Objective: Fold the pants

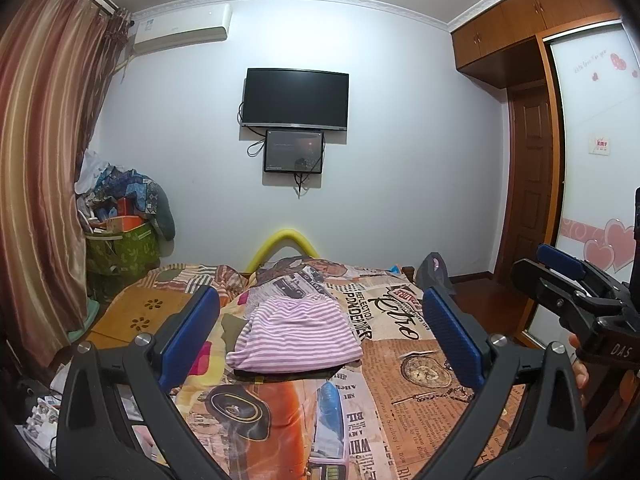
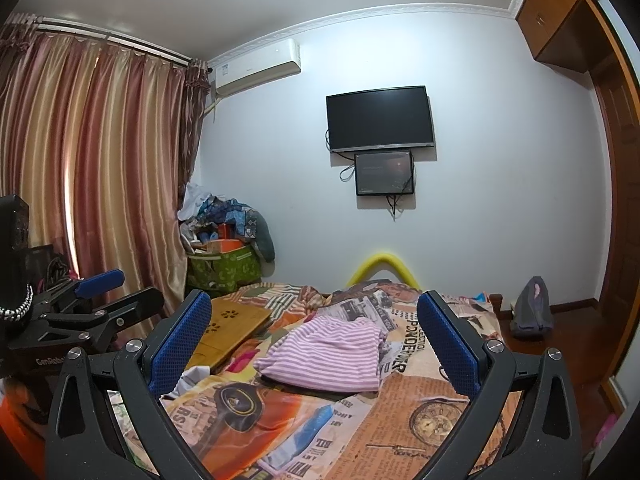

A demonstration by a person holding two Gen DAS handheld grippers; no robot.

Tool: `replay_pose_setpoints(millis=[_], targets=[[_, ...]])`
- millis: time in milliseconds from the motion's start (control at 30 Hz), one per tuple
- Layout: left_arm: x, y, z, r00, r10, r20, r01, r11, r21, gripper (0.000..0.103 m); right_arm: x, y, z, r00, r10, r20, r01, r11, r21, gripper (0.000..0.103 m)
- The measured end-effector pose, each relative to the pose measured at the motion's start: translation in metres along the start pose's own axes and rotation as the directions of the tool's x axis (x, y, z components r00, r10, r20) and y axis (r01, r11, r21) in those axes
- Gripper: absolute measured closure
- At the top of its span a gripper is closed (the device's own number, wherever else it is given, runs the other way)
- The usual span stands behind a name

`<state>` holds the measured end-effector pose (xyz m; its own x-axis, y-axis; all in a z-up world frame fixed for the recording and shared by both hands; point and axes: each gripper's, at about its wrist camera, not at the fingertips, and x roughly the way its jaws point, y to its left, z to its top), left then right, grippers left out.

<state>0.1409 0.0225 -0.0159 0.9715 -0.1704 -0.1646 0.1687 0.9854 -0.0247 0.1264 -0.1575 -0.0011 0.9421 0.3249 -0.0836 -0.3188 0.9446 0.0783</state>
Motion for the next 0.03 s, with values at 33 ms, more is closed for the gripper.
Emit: replay_pose_setpoints(millis=[33], targets=[[0.0002,-0.0006,0.0,1.0,0.001,-0.001,-0.001,1.0,0.002,0.001,0.0008,0.0004,-0.0002,1.0,0.0,-0.001,0.0,1.0,0.0,0.001]])
